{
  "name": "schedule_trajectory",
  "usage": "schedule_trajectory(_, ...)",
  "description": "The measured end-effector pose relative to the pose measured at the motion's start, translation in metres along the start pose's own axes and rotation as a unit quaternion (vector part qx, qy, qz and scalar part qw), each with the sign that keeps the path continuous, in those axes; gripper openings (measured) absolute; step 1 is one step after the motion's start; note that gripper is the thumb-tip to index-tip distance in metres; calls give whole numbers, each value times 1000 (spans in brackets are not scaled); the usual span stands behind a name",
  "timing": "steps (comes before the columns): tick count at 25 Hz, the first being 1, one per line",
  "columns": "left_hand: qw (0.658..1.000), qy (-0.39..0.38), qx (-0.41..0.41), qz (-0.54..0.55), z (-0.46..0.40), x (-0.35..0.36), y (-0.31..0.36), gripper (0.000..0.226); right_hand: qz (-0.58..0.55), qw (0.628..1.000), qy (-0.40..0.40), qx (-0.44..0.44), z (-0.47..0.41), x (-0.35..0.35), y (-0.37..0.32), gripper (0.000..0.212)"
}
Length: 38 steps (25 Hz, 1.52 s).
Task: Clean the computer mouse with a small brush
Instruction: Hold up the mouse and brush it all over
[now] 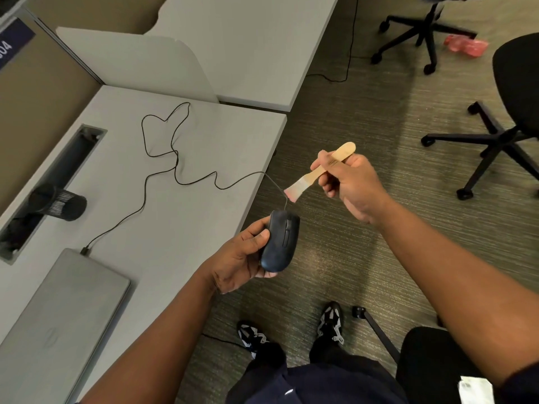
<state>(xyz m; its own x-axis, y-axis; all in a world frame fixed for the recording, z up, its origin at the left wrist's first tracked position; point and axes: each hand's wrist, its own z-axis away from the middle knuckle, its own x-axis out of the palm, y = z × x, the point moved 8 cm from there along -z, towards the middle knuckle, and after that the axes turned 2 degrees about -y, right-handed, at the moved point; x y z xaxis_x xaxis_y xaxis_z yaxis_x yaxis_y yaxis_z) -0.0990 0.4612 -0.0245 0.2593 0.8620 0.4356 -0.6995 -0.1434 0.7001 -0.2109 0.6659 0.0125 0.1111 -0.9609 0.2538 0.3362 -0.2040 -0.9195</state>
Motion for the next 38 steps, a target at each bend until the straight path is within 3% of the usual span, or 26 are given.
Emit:
schedule_trajectory(4, 1000, -1, -4, 6, 2, 2, 0, 87, 83, 993, -78, 13, 7, 15, 2, 27)
schedule_trajectory(9, 1000, -12, -4, -4, 2, 1, -4, 84, 184, 983, -10, -14, 6, 10, 7, 14)
schedule_trajectory(12, 1000, -11, -1, 5, 3, -1, -4, 80, 124, 992, 23, -16, 8, 2, 6, 10)
schedule_trajectory(16, 1000, -6, -1, 19, 4, -1, -5, 80, -77, 995, -51, 33, 12, 9, 5, 22)
schedule_trajectory(19, 1000, -12, -1, 8, 3, -1, -5, 79, 13, 995, -90, 50, 11, 13, 10, 22)
schedule_trajectory(22, 1000, -13, -2, -12, 3, -1, -5, 82, 154, 987, -14, 47, 9, 1, 14, 18)
schedule_trajectory(24, 1000, -8, -1, -11, 4, -2, -4, 85, 109, 993, 14, 43, 10, -3, 10, 17)
schedule_trajectory(27, 1000, -5, -1, 3, 4, -1, -3, 86, -57, 993, -59, 82, 13, 6, 10, 21)
schedule_trajectory(29, 1000, -6, -3, 3, 4, -1, -2, 85, -16, 991, -80, 105, 14, 11, 14, 22)
schedule_trajectory(32, 1000, -8, -5, -16, 3, -2, -3, 87, 97, 992, -11, 75, 8, 2, 12, 17)
schedule_trajectory(34, 1000, -7, -4, -11, 2, -4, -3, 86, 60, 996, -1, 59, 6, -3, 9, 17)
schedule_trajectory(36, 1000, -6, -4, -6, 3, -3, -2, 86, 0, 995, -54, 78, 8, 4, 10, 20)
schedule_trajectory(38, 1000, -11, -1, -11, 3, -2, -2, 87, 55, 993, -58, 92, 7, 6, 15, 19)
